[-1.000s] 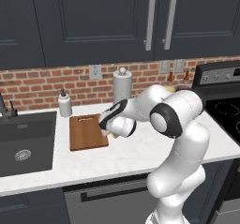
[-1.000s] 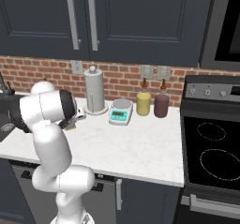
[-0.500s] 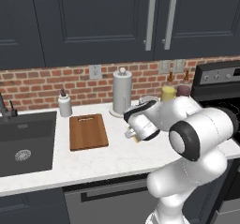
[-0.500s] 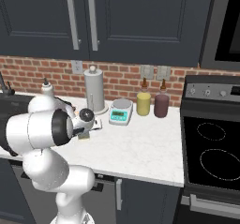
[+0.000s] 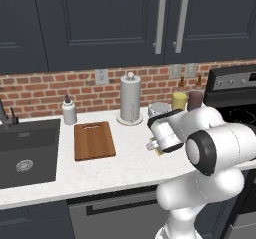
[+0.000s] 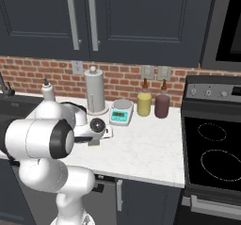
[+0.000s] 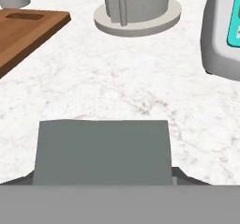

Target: Pick up the sponge from the counter and clean the cutting board by briefly scrubbing or pressing down on the cutting board. Once finished, release the sponge.

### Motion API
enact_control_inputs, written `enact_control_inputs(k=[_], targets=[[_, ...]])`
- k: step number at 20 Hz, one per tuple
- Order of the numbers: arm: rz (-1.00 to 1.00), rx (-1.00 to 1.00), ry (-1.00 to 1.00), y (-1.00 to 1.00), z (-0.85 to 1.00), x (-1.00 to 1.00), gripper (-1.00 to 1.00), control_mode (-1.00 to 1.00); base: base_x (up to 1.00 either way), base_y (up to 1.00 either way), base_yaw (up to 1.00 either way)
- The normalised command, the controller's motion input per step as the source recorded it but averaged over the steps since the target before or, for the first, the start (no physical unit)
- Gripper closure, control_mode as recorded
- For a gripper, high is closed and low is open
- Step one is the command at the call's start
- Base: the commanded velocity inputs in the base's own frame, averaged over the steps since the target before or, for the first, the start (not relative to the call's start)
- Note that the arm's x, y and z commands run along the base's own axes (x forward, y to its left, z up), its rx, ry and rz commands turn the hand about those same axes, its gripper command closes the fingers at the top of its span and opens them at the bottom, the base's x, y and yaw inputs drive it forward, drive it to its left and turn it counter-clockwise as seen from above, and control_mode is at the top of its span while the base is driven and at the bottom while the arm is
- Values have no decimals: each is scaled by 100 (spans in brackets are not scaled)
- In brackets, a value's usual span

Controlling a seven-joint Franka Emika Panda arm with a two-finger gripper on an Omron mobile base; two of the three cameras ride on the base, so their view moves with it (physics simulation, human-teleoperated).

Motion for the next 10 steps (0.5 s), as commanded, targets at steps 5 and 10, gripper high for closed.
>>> enact_control_inputs(k=[5,10], targets=[[-1,0,0,-7,0,7,-100,-100,0,0,0],[0,0,0,0,0,16,-100,-100,0,0,0]])
